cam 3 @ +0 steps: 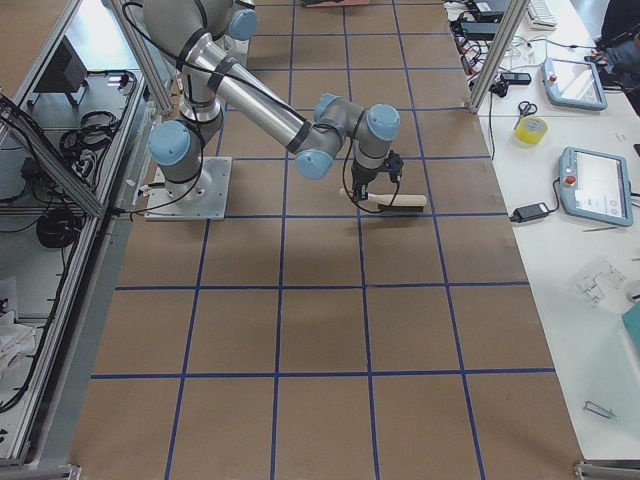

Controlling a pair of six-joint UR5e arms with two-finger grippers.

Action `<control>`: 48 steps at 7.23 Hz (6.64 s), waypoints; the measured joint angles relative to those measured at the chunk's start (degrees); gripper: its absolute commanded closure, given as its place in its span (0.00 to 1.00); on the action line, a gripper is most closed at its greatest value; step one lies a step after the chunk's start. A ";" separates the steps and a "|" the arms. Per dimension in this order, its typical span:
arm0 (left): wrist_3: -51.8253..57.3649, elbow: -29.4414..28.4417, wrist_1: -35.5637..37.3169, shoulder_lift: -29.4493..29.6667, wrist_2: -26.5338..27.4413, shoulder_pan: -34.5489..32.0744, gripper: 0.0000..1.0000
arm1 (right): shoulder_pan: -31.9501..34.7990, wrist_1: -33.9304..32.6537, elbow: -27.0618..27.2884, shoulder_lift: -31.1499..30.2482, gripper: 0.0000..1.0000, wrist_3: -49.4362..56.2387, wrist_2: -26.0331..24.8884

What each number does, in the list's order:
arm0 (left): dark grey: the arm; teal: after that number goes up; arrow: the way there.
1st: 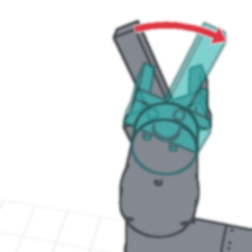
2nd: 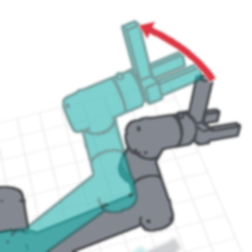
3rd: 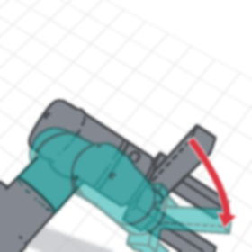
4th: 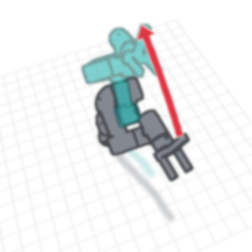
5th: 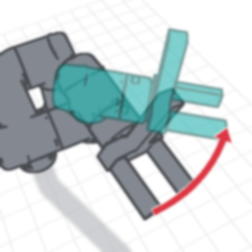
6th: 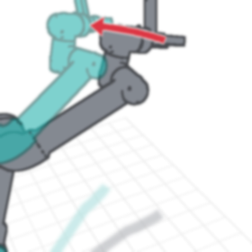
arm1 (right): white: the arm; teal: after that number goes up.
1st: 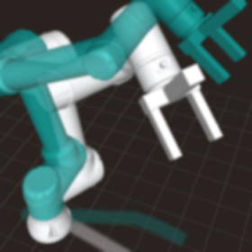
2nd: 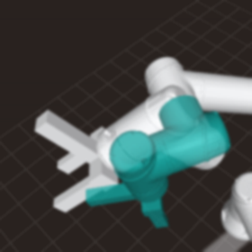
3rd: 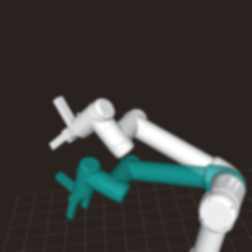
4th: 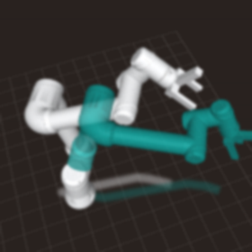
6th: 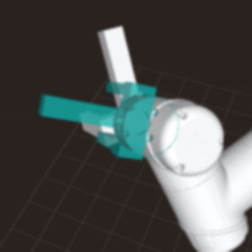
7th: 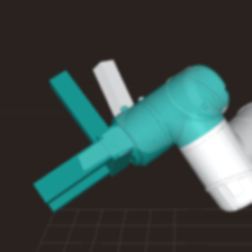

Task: Sweep and dump trash into bin
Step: 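Tilt the dustpan into the bin with the left gripper while the right lowers the brush, then open the right gripper, release the brush, and raise it away, then hold the dustpan inverted over the bin with the left gripper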

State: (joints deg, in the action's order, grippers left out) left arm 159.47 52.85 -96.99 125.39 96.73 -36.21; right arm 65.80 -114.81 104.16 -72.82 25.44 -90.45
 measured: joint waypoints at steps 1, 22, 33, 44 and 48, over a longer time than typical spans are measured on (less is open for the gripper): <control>3.29 -0.54 2.90 0.68 1.46 0.33 1.00 | -0.06 -0.33 0.17 0.11 1.00 1.03 0.09; 26.50 36.97 59.78 -14.86 2.40 -1.32 1.00 | 2.77 20.41 -16.98 -9.42 0.00 -6.84 -1.21; 27.55 40.21 71.08 -18.25 2.94 -3.83 1.00 | 20.85 18.62 -13.20 -20.16 0.00 -24.13 -1.67; 28.25 57.70 100.65 -25.71 3.04 -4.00 1.00 | 20.87 18.41 -13.13 -20.64 0.00 -23.56 2.52; 28.27 63.76 109.77 -27.68 3.43 -3.90 1.00 | 20.86 18.40 -13.11 -20.72 0.00 -23.67 2.57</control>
State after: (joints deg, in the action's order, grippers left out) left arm 187.73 116.62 12.78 97.71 100.16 -40.11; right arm 86.66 -96.42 91.05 -93.54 1.77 -87.89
